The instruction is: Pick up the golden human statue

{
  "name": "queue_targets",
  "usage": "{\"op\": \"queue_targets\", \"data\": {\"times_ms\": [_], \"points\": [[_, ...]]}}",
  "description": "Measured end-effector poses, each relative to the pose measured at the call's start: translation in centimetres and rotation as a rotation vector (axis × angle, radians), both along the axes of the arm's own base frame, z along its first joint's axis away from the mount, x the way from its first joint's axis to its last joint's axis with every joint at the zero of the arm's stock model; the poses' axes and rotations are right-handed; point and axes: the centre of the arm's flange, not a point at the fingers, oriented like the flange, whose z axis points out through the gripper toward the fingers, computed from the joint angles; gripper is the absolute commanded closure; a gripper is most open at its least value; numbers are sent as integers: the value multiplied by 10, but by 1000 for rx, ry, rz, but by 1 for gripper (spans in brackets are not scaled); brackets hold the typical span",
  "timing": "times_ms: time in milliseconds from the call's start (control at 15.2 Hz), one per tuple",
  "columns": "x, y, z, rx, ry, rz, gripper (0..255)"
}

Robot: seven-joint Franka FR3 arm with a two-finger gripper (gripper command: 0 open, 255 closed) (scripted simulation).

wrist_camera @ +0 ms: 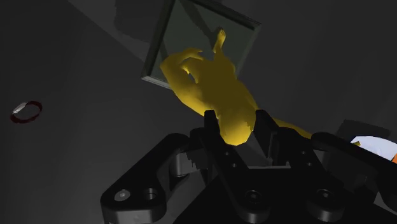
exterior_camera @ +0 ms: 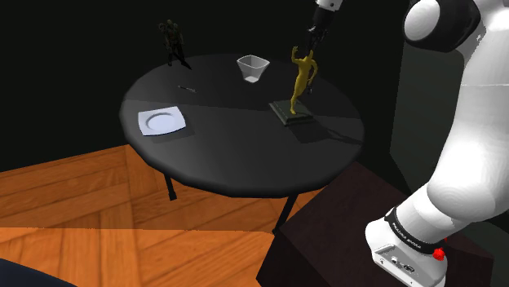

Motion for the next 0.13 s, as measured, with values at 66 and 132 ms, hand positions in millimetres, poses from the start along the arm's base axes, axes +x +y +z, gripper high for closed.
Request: {"op": "queue_targets", "data": {"times_ms": [66,132], "points": [[1,-1,5,0,0,0,255],[0,-1,8,0,0,0,255]]}}
